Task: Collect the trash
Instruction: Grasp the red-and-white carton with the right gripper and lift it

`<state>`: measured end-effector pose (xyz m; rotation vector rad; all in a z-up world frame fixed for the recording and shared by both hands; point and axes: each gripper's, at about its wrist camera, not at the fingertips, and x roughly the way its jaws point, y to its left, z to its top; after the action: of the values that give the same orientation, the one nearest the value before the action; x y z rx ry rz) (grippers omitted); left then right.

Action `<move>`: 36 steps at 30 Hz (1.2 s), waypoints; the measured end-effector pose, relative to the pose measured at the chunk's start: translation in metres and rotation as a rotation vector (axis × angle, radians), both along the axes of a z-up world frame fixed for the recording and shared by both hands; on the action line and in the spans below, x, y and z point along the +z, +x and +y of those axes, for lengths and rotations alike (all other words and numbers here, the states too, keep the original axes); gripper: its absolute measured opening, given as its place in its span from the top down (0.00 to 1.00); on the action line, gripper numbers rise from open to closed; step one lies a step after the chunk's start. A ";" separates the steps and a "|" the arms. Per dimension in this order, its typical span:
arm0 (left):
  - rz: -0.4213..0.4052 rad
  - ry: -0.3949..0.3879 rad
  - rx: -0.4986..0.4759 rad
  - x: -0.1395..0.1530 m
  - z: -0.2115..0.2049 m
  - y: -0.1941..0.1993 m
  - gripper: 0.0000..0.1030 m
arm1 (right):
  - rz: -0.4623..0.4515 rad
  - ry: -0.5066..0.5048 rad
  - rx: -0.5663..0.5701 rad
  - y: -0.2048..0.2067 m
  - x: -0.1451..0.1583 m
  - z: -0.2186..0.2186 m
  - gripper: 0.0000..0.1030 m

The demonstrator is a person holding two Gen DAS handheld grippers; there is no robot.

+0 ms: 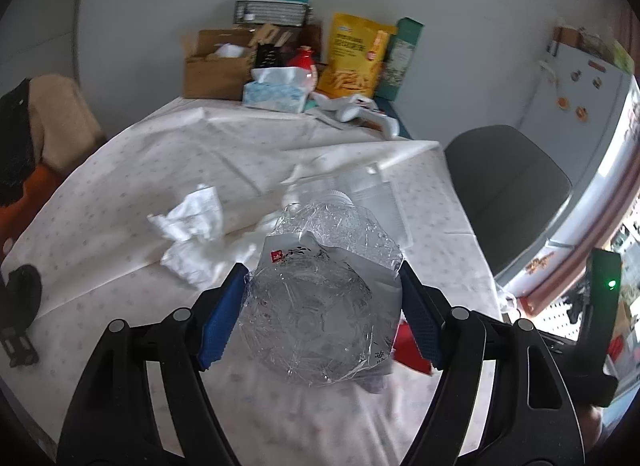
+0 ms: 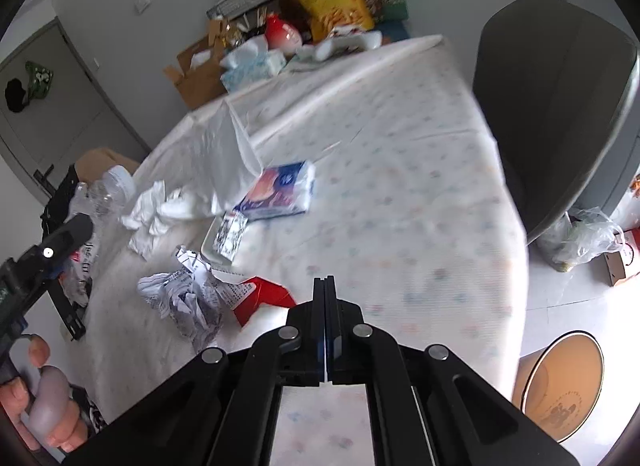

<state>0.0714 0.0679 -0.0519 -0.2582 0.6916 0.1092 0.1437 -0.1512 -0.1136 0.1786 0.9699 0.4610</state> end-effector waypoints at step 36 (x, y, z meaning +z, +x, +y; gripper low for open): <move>-0.020 0.009 -0.125 0.003 -0.052 0.025 0.28 | 0.028 0.030 -0.220 -0.005 0.014 -0.075 0.97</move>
<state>0.0960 0.0160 -0.0488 -0.2063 0.6857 -0.0096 0.1387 -0.2264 -0.0993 0.3156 0.9585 0.2718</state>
